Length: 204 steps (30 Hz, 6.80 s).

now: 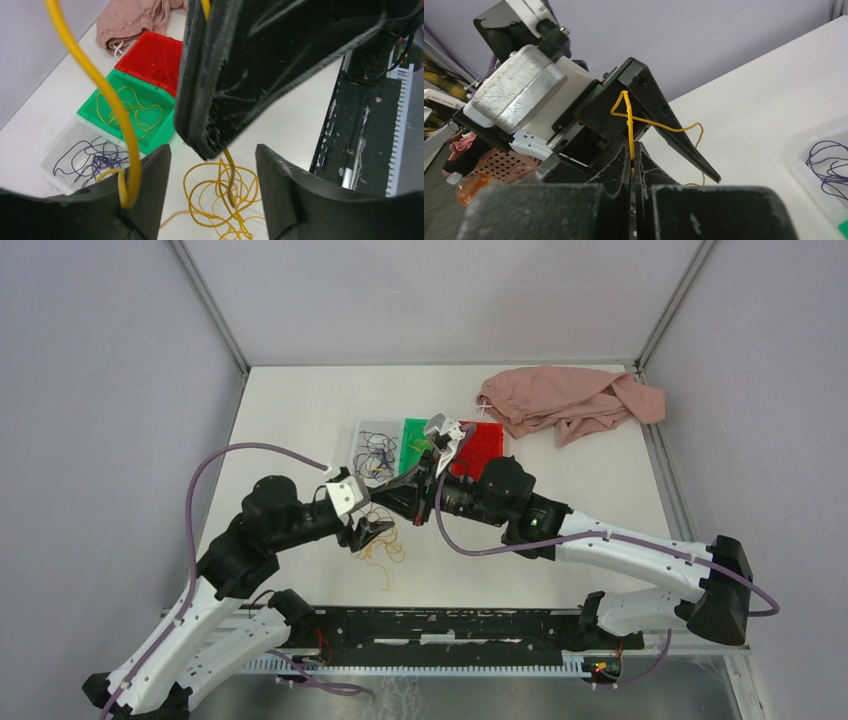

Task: Untangle the cables
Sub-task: Untie the cable, then place the cable in the bin.

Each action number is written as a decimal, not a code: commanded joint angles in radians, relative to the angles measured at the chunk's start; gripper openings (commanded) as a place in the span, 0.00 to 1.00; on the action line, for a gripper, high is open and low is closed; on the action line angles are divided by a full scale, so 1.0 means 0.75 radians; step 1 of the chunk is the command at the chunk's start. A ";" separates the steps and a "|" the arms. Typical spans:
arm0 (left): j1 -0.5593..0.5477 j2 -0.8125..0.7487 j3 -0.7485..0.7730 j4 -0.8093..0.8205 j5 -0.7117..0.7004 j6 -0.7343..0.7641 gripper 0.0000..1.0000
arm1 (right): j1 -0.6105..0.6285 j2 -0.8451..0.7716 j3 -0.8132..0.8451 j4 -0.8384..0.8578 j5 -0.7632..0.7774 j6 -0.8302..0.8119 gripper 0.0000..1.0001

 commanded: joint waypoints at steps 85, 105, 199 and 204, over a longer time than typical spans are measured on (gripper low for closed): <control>0.008 0.581 1.213 0.098 -0.151 0.226 0.03 | 0.010 0.171 -0.523 0.244 0.465 0.067 0.58; 0.008 0.705 0.756 0.531 -0.206 0.199 0.03 | -0.128 -0.193 -0.367 -0.644 1.196 0.040 0.64; 0.075 1.917 0.940 0.278 -0.631 0.299 0.16 | -0.364 -0.494 -0.487 -0.666 0.983 0.001 0.63; 0.072 1.882 1.005 0.174 -0.543 0.306 0.59 | -0.374 -0.480 -0.484 -0.655 0.964 0.000 0.63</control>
